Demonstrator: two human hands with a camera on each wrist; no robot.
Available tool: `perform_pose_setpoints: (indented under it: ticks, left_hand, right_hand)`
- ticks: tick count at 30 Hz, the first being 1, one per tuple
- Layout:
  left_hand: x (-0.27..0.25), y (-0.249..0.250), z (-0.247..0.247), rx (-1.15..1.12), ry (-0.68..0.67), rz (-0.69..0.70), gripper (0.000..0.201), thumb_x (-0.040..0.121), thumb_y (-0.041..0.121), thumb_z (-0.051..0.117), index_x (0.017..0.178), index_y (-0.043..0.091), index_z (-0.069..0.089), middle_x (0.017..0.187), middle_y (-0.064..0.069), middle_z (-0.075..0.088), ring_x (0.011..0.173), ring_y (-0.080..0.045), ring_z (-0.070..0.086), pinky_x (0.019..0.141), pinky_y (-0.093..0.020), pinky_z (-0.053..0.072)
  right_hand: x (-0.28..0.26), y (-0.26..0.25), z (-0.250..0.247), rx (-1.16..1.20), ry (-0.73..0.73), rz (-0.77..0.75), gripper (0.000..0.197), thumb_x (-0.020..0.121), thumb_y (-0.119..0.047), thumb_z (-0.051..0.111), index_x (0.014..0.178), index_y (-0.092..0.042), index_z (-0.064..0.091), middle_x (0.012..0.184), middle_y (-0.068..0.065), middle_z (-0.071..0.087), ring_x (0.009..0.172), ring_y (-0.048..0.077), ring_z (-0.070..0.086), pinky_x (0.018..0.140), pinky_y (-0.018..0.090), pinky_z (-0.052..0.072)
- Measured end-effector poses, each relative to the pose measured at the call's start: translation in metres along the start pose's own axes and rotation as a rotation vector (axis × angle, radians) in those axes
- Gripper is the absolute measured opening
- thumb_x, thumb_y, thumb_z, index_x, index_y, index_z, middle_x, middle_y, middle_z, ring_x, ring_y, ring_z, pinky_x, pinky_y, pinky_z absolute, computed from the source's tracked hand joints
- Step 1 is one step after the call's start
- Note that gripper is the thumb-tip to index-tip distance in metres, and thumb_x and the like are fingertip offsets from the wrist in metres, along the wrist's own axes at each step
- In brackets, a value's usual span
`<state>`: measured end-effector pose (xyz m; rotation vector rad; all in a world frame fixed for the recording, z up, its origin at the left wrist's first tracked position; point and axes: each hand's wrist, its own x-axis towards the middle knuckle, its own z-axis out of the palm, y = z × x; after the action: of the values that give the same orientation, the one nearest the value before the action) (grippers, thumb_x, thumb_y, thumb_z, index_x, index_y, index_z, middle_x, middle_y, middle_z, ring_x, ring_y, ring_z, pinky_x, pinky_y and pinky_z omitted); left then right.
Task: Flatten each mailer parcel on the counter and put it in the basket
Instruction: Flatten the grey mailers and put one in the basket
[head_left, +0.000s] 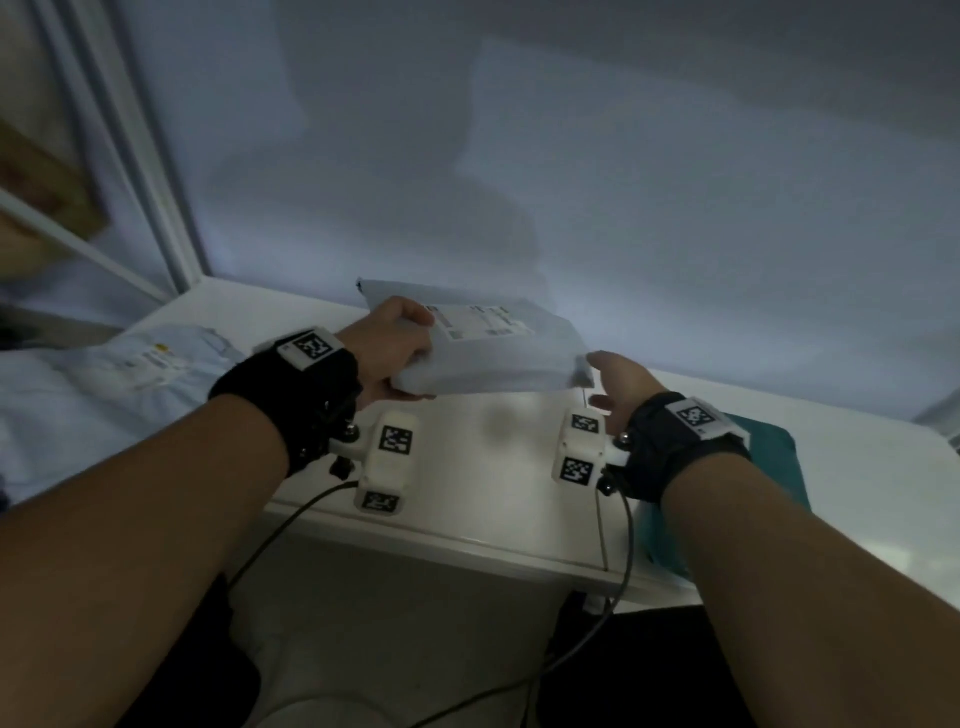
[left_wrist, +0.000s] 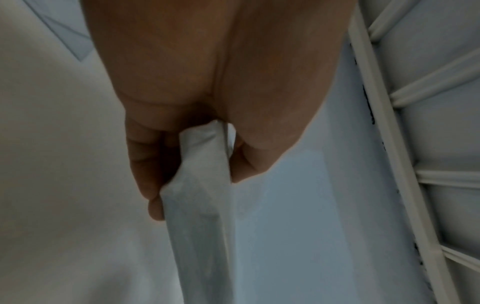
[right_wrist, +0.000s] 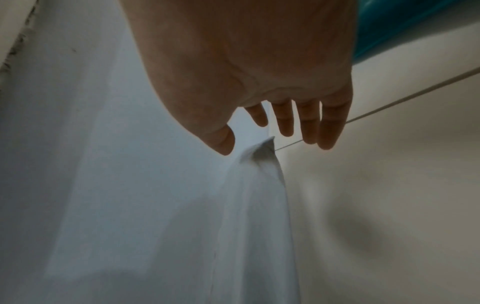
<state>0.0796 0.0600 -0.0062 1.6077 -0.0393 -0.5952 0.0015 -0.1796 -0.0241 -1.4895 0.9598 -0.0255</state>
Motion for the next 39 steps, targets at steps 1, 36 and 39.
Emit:
perform_pose_setpoints:
  ticks: [1,36,39]
  left_hand:
    - [-0.002,-0.001,-0.008,0.019,-0.019,-0.006,0.025,0.092,0.003,0.05,0.108,0.022,0.053,0.123,-0.008,0.043,0.103,-0.037,0.056,0.074,-0.05,0.059]
    - [0.023,-0.085,-0.055,0.71,0.122,-0.236,0.069,0.087,0.021,0.064,0.145,0.021,0.028,0.133,-0.02,0.049,0.108,-0.04,0.057,0.087,-0.053,0.054]
    - [0.022,-0.08,-0.06,0.705,0.138,-0.305,0.041,0.09,0.025,0.06,0.123,0.009,0.042,0.111,-0.024,0.059,0.087,-0.037,0.063,0.071,-0.038,0.056]
  right_hand:
    - [0.003,0.002,-0.003,-0.022,0.01,-0.009,0.027,0.1,-0.03,0.05,0.122,-0.015,0.056,0.121,0.01,0.048,0.093,0.026,0.056,0.066,0.032,0.043]
    - [0.026,0.062,0.004,-0.496,-0.163,0.095,0.032,0.088,-0.027,0.068,0.109,-0.004,0.063,0.11,0.018,0.067,0.102,0.035,0.065,0.073,0.037,0.053]
    - [0.03,0.06,0.004,-0.504,-0.135,0.057,0.032,0.09,-0.025,0.067,0.106,0.002,0.064,0.104,0.021,0.068,0.085,0.035,0.067,0.051,0.028,0.04]
